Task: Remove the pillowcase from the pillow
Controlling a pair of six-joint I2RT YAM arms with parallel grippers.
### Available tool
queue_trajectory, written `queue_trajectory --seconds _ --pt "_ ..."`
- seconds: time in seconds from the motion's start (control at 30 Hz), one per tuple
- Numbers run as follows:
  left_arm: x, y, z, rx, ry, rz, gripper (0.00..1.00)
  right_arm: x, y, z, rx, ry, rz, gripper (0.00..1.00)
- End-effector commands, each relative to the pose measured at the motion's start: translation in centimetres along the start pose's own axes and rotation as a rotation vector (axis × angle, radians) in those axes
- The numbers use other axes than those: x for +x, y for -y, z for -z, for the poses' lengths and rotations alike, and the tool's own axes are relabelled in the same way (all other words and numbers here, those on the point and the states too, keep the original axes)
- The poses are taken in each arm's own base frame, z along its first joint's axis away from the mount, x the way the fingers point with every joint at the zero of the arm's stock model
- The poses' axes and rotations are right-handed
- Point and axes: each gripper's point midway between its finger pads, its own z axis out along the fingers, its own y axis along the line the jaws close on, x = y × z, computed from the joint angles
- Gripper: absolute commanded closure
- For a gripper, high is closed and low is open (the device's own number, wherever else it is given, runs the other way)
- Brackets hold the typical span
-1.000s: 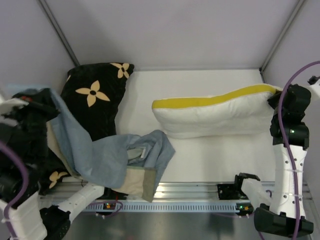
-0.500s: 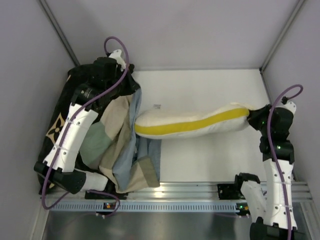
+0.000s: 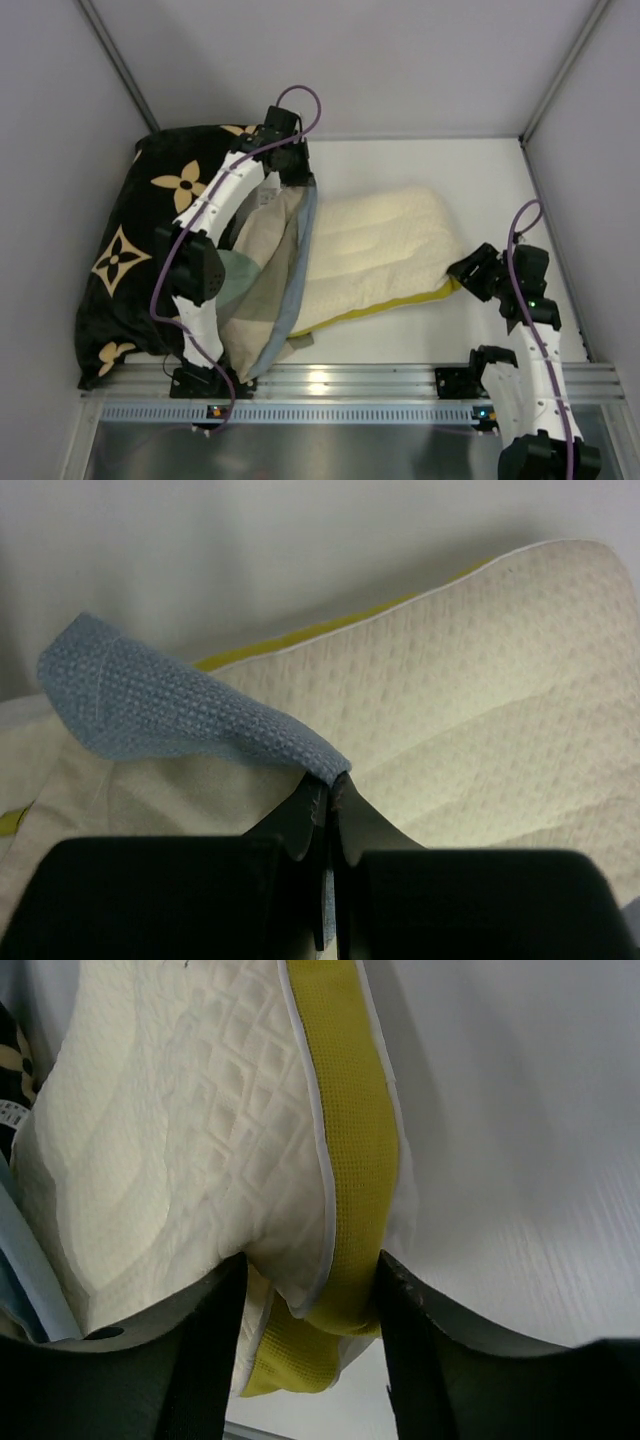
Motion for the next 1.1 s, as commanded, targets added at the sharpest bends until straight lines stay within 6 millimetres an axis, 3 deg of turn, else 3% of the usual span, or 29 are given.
queue_trajectory --seconds 0.0,0.03,0.13,0.17,0.2,0.27,0.47,0.57,0.63,0.67,0.7,0.73,0.8,0.83,0.9,0.97,1.03,1.07 --pt "-4.2 3.2 0.2 0.093 0.07 -0.011 1.0 -0.5 -1.8 0.8 -0.081 -0.001 0.07 0.47" --pt "-4.2 3.3 0.0 0.097 0.06 -0.007 1.0 -0.4 -1.7 1.0 -0.073 -0.015 0.082 0.4" --pt "-4.1 3.2 0.4 0.074 0.068 0.01 0.44 -0.8 -2.0 1.3 -0.066 -0.019 0.12 0.26" --pt "-4.4 3.2 1.6 0.062 0.097 0.007 0.29 -0.7 -1.6 1.3 -0.04 -0.024 0.107 0.23" --pt "-4.7 2.4 1.9 0.023 0.122 0.006 0.01 -1.4 -1.1 1.4 0.001 0.002 0.1 0.11" --pt "-4.4 1.9 3.2 0.003 0.138 0.0 0.01 -1.7 -0.3 1.4 0.061 0.004 0.085 0.01" --pt "-3.5 2.0 7.1 0.017 0.177 -0.003 0.01 -2.4 -1.3 1.3 0.055 -0.042 0.091 0.01" --pt "-3.0 2.6 9.5 0.056 0.197 -0.008 0.01 -5.0 -2.2 3.0 0.09 0.057 0.128 0.0" --pt "-2.0 3.2 10.7 0.102 0.181 -0.008 0.01 -5.6 -2.8 4.0 0.088 0.095 0.143 0.01" --pt "-1.6 3.6 12.1 0.13 0.191 -0.008 0.01 -6.1 -3.6 4.8 0.064 0.13 0.161 0.01" --pt "-0.4 3.3 11.9 0.137 0.163 -0.003 0.01 -6.1 -4.1 5.2 0.043 0.138 0.168 0.01" --pt "0.0 3.6 13.6 0.17 0.181 -0.009 0.01 -6.1 -4.6 5.5 0.023 0.144 0.173 0.0" --pt "1.2 4.0 14.6 0.223 0.184 -0.008 0.01 -5.7 -5.2 6.0 -0.017 0.145 0.18 0.0" --pt "2.7 3.6 15.6 0.241 0.183 -0.009 0.01 -5.3 -5.3 6.0 -0.03 0.139 0.178 0.01" --pt "4.0 4.1 16.8 0.309 0.197 -0.01 0.01 -4.1 -5.3 5.7 -0.063 0.093 0.172 0.0" --pt "6.9 4.3 18.4 0.397 0.184 0.0 0.01 -2.6 -5.3 5.3 -0.102 0.042 0.158 0.01" --pt "7.9 5.1 19.6 0.489 0.213 -0.005 0.01 -1.9 -5.6 5.3 -0.141 0.029 0.153 0.01" --pt "9.9 4.8 20.2 0.534 0.21 -0.004 0.01 -1.3 -5.7 5.5 -0.169 0.035 0.159 0.01"
